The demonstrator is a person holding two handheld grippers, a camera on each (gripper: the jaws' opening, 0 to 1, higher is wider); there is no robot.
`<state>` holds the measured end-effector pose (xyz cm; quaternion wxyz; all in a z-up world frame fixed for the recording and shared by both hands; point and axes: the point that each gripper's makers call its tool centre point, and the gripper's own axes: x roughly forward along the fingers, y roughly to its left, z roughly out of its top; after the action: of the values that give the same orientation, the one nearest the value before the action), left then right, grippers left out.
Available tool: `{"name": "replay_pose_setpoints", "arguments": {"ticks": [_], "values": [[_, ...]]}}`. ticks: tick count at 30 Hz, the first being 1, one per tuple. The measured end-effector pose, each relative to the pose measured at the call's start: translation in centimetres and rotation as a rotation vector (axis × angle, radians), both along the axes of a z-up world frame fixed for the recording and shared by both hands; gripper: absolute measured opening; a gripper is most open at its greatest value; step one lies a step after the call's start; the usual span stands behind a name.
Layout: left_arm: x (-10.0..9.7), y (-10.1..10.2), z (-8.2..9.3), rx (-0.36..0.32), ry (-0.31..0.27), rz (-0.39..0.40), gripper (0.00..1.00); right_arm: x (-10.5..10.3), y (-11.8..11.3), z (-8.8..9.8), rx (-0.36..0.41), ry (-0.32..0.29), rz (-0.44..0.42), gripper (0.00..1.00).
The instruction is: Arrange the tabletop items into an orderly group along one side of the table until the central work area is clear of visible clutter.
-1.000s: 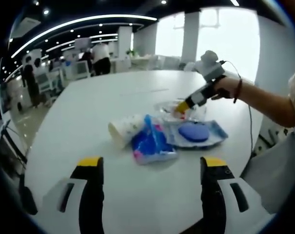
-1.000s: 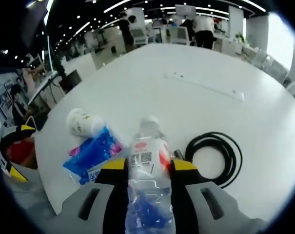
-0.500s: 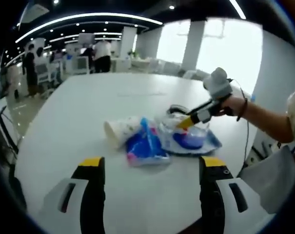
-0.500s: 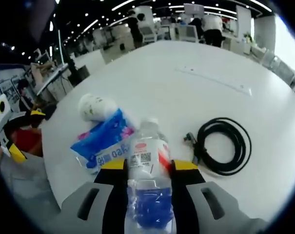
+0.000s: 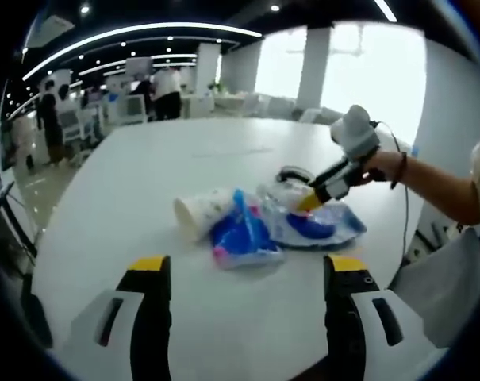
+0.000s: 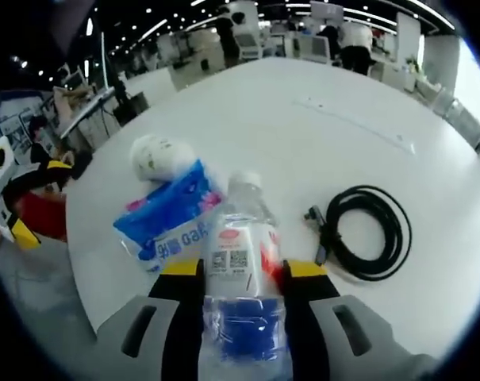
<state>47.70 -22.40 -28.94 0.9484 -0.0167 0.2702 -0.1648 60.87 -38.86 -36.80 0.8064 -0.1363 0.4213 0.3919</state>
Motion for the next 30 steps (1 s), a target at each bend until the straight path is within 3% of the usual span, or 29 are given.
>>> {"name": "replay_pose_setpoints", "arguments": {"ticks": [6,10,12,20,23,30], "values": [[0.0,0.2,0.1,0.009,-0.003,0.004,0.76,-1.0,-0.6,-0.3,-0.05,0.024,0.009,0.4],[-0.1,0.1,0.0,0.016,0.0,0.001,0.76,-2.1,-1.9,-0.6,-0.148,0.059,0.013,0.4],[0.0,0.1,0.1,0.016,-0.002,-0.001,0.76,-2.3,-2.4,-0.6,-0.194,0.047,0.029,0.41],[-0.1,0.1,0.3,0.011,-0.006,0.0,0.76,-3.7,-4.3,-1.0,-0.316,0.1,0.014,0.43],[-0.1,-0.1,0.4,0.008,-0.01,-0.005,0.76,-4.0,-4.7,-1.8,-0.331,0.134,-0.014,0.43],[-0.2,-0.1,0.5,0.008,-0.01,-0.006,0.76,-3.9,-4.9,-2.1,-0.381,0.123,-0.013,0.42]]}}
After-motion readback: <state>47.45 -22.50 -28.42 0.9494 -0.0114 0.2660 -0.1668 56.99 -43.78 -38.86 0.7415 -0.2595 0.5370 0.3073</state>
